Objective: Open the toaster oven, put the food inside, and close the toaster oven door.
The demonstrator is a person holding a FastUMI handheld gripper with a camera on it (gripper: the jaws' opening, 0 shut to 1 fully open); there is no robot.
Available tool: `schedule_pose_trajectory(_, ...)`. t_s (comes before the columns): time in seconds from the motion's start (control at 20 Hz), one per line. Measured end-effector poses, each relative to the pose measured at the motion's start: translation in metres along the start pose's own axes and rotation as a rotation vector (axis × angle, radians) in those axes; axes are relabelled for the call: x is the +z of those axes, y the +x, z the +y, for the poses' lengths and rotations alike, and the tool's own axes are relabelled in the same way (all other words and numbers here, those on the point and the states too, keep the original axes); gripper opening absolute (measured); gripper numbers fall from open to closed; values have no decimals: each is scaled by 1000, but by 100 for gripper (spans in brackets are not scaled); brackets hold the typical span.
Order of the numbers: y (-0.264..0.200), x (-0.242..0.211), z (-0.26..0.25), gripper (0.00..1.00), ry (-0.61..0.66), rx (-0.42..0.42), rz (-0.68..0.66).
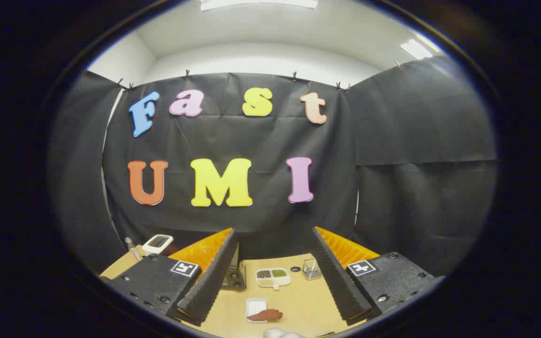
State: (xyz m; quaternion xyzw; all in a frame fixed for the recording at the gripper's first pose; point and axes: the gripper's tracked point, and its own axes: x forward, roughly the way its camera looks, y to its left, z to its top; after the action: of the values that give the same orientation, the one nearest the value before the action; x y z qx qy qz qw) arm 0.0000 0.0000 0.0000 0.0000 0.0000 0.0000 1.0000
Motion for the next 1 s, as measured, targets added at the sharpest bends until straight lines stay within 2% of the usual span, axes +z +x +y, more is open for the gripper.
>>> schedule_pose_trajectory(0.75,4,3,7,100,-34,6,-2)
schedule_pose_trajectory(1.0,14,-2,25,100,-26,4,-4)
